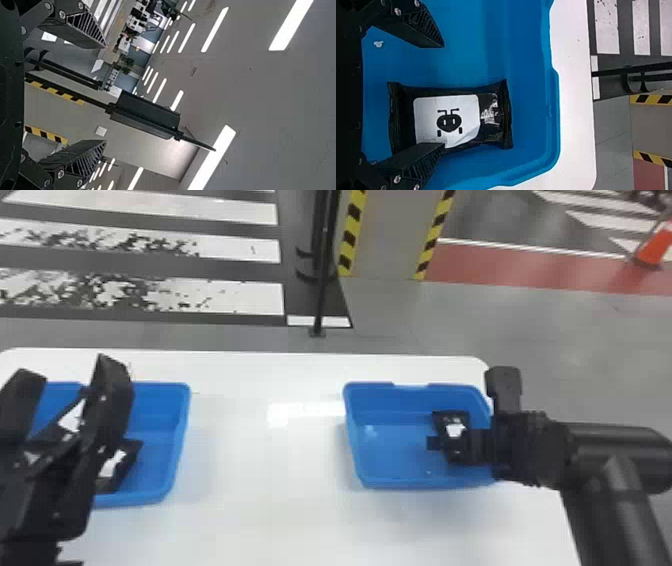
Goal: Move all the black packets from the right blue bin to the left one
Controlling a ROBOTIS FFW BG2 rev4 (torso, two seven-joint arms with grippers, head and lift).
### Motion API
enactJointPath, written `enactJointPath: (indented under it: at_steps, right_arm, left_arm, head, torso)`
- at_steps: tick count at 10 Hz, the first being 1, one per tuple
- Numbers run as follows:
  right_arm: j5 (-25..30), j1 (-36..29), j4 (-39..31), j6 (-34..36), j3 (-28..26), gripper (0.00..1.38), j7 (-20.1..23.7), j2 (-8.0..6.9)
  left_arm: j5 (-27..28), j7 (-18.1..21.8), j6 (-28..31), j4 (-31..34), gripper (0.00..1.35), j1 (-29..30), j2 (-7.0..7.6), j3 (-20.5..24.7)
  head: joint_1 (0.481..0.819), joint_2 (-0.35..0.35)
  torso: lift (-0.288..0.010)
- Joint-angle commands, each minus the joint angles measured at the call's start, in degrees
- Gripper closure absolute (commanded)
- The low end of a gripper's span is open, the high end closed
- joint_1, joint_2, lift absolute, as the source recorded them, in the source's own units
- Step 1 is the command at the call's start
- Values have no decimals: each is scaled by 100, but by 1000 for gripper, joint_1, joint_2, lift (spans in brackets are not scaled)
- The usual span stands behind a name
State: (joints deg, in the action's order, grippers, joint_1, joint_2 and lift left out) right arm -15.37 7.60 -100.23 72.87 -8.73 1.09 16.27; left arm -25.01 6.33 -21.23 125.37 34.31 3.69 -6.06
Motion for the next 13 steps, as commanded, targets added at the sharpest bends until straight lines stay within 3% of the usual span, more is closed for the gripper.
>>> enactJointPath:
  at_steps: [1, 4, 5, 7, 9, 13]
  right_arm:
    - [-6, 13, 88, -87, -7, 154, -57, -10]
    - [-17, -1, 173, -144, -52, 234, -101, -27]
    - [-52, -29, 159, -144, -98, 392, -109, -36]
    - [-189, -43, 145, -130, -98, 1087, -109, -45]
    - [-383, -85, 215, -284, -109, 1177, -109, -45]
    - [-726, -802, -530, -1733, -109, 1187, 31, -141]
  left_arm:
    - [-1, 0, 0, 0, 196, -14, 0, -11]
    - [-1, 0, -14, 0, 202, -14, 0, 1]
    - [-1, 0, -28, 0, 202, -14, 0, 12]
    - [-1, 0, -43, 0, 202, -14, 0, 12]
    - [-1, 0, -43, -14, 202, -14, 0, 12]
    - [-13, 0, -183, -14, 196, -28, 0, 12]
  head:
    - [695, -205]
    - [695, -210]
    - [695, -211]
    - [695, -211]
    - [695, -200]
    - [695, -172]
  torso:
    - [-140]
    - [-140]
    - [-140]
    - [-140]
    - [-140]
    - [-140]
